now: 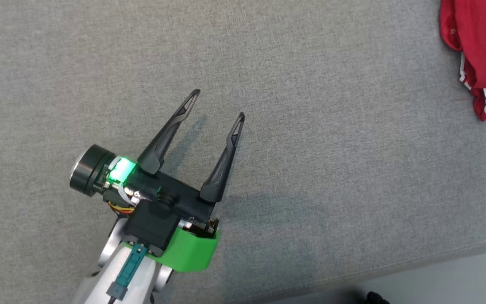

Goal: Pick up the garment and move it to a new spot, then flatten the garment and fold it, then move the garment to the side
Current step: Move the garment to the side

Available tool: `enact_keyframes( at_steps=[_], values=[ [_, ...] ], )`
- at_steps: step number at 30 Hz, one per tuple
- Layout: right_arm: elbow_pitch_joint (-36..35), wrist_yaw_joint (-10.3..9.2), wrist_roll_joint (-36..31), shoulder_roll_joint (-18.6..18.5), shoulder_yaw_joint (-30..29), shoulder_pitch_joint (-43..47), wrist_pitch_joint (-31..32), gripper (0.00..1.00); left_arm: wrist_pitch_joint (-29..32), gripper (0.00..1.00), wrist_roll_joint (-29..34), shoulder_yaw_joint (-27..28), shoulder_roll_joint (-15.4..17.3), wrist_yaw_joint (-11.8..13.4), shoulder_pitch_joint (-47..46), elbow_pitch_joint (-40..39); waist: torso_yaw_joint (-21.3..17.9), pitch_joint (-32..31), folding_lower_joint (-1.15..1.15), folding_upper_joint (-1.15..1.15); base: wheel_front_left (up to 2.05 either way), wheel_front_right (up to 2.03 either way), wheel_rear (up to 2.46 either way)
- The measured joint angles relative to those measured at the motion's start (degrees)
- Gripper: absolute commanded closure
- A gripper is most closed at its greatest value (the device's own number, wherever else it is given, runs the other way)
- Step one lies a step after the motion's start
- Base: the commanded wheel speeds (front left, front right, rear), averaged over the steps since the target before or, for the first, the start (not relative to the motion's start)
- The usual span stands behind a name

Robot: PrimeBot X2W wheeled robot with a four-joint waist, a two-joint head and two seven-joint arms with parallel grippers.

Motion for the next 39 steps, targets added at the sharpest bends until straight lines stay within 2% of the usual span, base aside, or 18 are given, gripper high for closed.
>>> enact_keyframes(
  at_steps=[4, 5, 11, 16, 22, 29, 39],
  values=[
    [-8.7, 0.0, -8.3, 4.9, -5.2, 8.9, 0.0, 0.0, 0.0, 0.0, -2.8, 2.1, -1.5, 1.7, 3.0, 1.4, 0.7, -3.4, 0.0, 0.0, 0.0, 0.0, 0.0],
    [-12.8, 0.0, -12.1, 7.6, -6.8, 13.6, 0.0, 0.0, 0.0, 0.0, -4.1, 3.6, -2.4, 2.8, 4.8, 3.1, 1.2, -5.3, 0.0, 0.0, 0.0, 0.0, 0.0],
    [-23.5, 0.0, -19.1, 16.5, -8.6, 25.4, 0.0, 0.0, 0.0, 0.0, -6.4, 8.7, -4.4, 5.3, 9.5, 5.2, 2.9, -11.3, -0.01, 0.0, 0.0, 0.0, 0.0],
    [-29.5, 0.0, -22.7, 22.9, -8.3, 31.1, 0.0, 0.0, 0.0, 0.0, -8.7, 12.2, -5.6, 5.3, 13.7, 8.6, 4.6, -16.1, -0.01, 0.0, 0.0, 0.0, 0.0],
    [-36.0, 0.0, -26.8, 29.5, -9.5, 37.0, 0.0, 0.0, 0.0, 0.0, -10.4, 15.6, -6.8, 3.9, 17.1, 12.0, 6.5, -21.6, -0.01, 0.0, 0.0, 0.0, 0.0],
    [-42.5, 0.0, -30.0, 33.9, -12.3, 44.1, 0.0, 0.0, 0.0, 0.0, -9.3, 18.4, -7.5, 2.7, 20.3, 13.5, 8.8, -27.2, -0.01, 0.0, 0.0, 0.0, 0.0],
    [-46.1, 0.0, -34.6, 38.3, -16.5, 52.6, 0.0, 0.0, 0.0, 0.0, -7.7, 21.7, -8.0, 1.1, 24.6, 11.3, 10.4, -32.8, -0.01, 0.0, 0.0, 0.0, 0.0]
  ],
)
